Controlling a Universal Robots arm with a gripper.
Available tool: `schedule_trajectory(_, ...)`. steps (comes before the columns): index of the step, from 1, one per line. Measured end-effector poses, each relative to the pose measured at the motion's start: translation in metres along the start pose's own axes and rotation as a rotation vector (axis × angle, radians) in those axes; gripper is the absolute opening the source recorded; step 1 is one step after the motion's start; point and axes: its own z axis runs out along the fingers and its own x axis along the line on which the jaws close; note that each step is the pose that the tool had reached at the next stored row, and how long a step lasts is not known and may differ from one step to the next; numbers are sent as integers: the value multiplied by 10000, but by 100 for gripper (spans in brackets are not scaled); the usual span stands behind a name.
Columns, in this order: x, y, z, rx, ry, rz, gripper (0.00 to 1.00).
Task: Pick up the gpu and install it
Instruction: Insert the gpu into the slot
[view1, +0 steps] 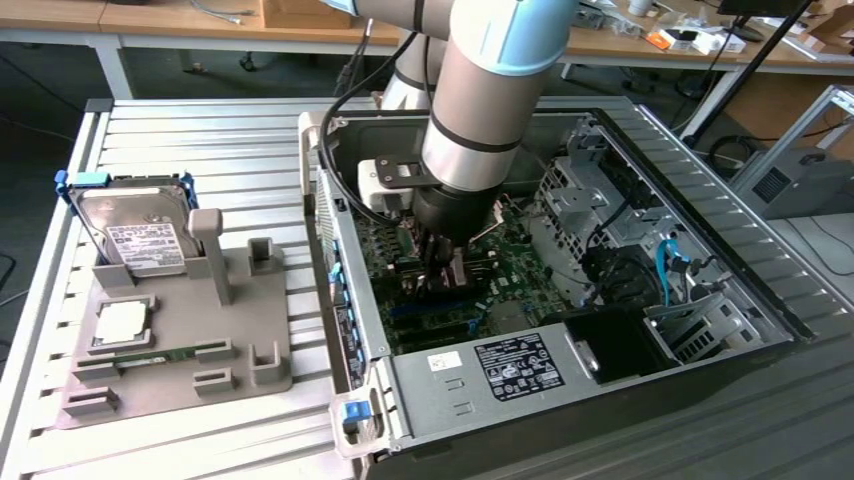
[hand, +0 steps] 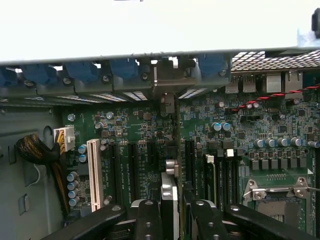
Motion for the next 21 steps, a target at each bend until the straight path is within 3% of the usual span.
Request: schedule_trajectory(21,-1,0,-25,3,3,1,27)
